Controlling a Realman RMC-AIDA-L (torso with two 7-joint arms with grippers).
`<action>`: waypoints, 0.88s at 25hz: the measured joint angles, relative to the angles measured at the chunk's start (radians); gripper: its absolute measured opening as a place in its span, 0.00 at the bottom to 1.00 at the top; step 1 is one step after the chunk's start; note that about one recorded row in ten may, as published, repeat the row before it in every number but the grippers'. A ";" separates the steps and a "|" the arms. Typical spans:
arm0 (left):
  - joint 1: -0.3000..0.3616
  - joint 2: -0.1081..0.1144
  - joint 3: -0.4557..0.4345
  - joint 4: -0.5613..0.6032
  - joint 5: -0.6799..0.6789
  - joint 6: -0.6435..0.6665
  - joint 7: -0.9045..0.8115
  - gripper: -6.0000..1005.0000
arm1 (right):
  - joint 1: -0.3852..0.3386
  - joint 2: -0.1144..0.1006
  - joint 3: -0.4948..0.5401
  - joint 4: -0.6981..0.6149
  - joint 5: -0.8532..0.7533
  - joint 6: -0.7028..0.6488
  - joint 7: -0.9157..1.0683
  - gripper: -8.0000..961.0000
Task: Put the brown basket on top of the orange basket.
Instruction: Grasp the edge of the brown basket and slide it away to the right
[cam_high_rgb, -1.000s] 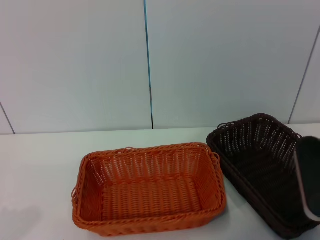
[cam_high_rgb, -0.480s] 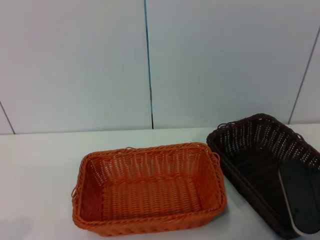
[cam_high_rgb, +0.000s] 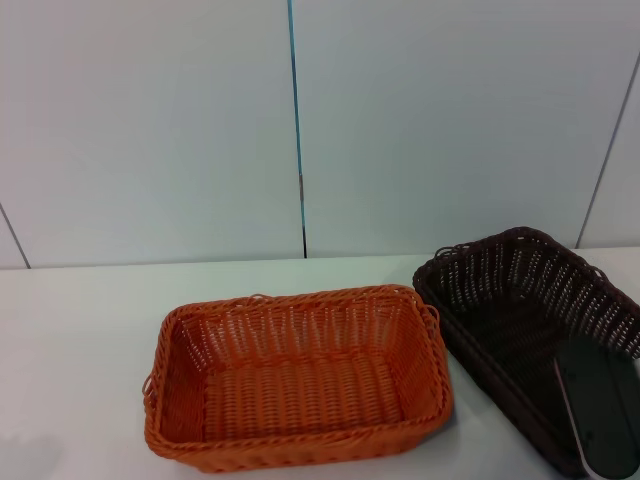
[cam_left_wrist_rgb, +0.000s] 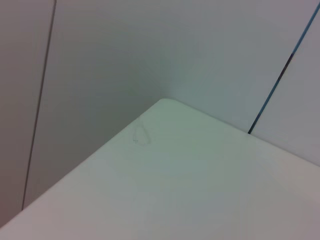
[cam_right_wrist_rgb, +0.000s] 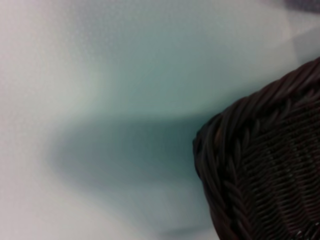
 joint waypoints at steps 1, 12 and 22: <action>0.000 0.000 0.000 0.001 0.000 0.000 0.000 0.91 | 0.000 0.000 0.000 -0.006 0.000 -0.009 0.000 0.86; 0.001 0.000 0.000 0.011 -0.012 -0.001 0.000 0.91 | 0.003 0.006 -0.006 -0.053 0.000 -0.062 0.000 0.86; 0.003 0.000 -0.004 0.018 -0.013 -0.001 0.001 0.91 | 0.007 0.009 -0.005 -0.098 -0.002 -0.130 0.000 0.81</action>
